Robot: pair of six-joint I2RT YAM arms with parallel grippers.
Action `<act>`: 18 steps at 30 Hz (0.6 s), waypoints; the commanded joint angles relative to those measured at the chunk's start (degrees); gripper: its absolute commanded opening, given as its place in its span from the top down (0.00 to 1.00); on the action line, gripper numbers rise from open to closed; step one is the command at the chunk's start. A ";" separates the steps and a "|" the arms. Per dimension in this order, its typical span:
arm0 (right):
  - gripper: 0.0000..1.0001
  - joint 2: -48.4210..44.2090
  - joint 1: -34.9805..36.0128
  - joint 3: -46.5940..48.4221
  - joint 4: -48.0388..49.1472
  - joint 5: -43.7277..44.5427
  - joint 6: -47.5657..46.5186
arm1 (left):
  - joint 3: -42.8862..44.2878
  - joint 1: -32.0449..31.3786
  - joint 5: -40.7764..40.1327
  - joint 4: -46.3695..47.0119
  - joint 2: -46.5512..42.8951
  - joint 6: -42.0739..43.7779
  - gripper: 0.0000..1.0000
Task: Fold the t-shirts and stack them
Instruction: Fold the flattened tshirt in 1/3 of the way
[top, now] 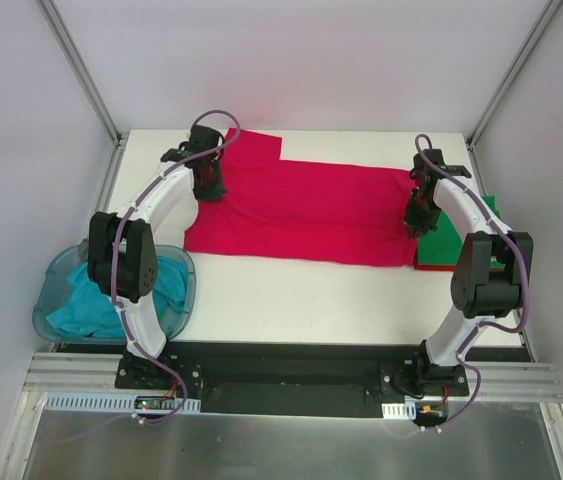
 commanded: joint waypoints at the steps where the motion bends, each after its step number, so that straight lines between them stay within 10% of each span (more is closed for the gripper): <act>1: 0.94 0.08 -0.37 2.76 -0.47 1.36 -0.58 | 2.17 1.32 0.82 -0.06 -0.18 1.35 1.00; 10: 0.89 2.36 -0.37 3.90 0.85 0.40 -1.54 | 4.19 2.11 1.87 -0.15 3.42 1.87 0.97; 12: 0.85 2.89 -0.37 4.25 0.85 0.48 -1.54 | 5.33 2.46 3.19 -0.32 4.48 2.57 0.75; 15: 0.72 3.33 -0.37 5.57 0.33 0.48 -1.54 | 7.88 3.07 4.42 -1.37 5.80 2.93 0.05; 18: 0.58 2.81 -0.28 6.63 -0.38 -0.13 -1.89 | 8.68 3.60 4.60 -2.43 4.93 2.84 0.01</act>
